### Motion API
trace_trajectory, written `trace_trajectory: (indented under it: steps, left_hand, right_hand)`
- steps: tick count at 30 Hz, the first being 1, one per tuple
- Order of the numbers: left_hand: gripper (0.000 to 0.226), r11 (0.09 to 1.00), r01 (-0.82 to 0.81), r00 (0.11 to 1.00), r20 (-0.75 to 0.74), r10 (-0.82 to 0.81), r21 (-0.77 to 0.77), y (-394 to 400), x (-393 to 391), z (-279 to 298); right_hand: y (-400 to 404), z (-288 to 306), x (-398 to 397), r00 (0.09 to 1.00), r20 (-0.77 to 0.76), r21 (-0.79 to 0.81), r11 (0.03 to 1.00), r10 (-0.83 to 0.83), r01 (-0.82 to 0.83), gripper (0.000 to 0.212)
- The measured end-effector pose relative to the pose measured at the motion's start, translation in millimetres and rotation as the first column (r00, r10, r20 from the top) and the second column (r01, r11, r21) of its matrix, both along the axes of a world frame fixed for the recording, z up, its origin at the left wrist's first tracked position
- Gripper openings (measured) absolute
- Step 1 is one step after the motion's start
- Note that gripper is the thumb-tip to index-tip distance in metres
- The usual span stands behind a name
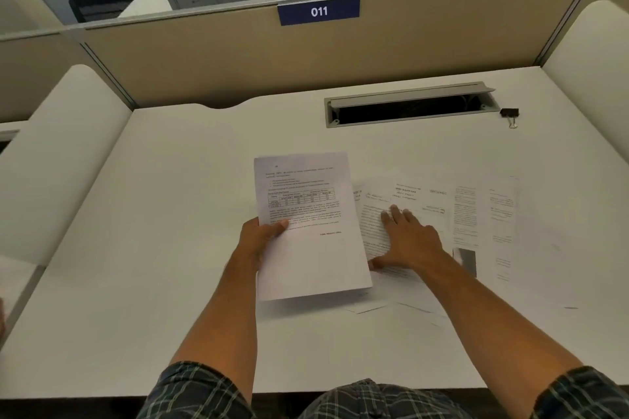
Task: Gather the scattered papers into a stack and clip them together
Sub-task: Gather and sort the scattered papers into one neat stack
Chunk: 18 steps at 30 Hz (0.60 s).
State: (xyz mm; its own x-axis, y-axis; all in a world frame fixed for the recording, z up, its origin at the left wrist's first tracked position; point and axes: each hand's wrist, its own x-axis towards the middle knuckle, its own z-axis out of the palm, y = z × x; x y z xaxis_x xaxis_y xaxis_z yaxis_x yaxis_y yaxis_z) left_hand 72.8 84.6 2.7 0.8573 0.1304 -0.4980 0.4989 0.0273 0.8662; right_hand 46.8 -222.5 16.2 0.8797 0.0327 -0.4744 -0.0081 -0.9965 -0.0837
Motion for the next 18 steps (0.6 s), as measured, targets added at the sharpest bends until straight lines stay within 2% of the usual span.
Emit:
trace_trajectory:
  steps: [1, 3, 6, 8, 12, 18]
  left_hand:
    - [0.037, 1.000, -0.005, 1.000, -0.004, 0.005, 0.003, 1.3, -0.8, -0.9]
    - [0.039, 1.000, -0.015, 1.000, -0.007, 0.016, 0.002, 4.3, -1.9, -3.1]
    - [0.037, 0.999, -0.032, 0.999, -0.007, 0.032, -0.020, 9.8, -3.5, -6.3]
    - [0.033, 0.998, -0.041, 0.999, -0.003, 0.041, -0.037, 11.8, -4.8, -7.3]
    - [0.034, 0.998, -0.047, 0.999, -0.006, 0.047, -0.031, 13.3, -7.3, -9.0]
    - [0.029, 0.999, -0.014, 0.999, 0.033, 0.015, -0.043, 12.0, -9.8, -5.6]
  right_hand:
    - [-4.7, -1.0, 1.7, 1.000, -0.027, 0.010, 1.000, 0.007, -0.007, 0.134]
    - [-13.6, 0.1, 4.8, 0.999, -0.021, 0.024, 0.999, 0.043, -0.043, 0.128]
    - [-12.0, 8.3, 2.5, 0.983, 0.113, 0.015, 0.989, 0.144, -0.146, 0.098]
    - [-2.4, 10.9, -4.5, 0.967, 0.174, 0.047, 0.979, 0.187, -0.197, 0.088]
    - [16.0, -1.5, -27.0, 0.950, 0.177, 0.023, 0.963, 0.259, -0.267, 0.098]
    - [26.9, -2.7, -37.3, 0.945, 0.187, 0.006, 0.962, 0.268, -0.274, 0.091]
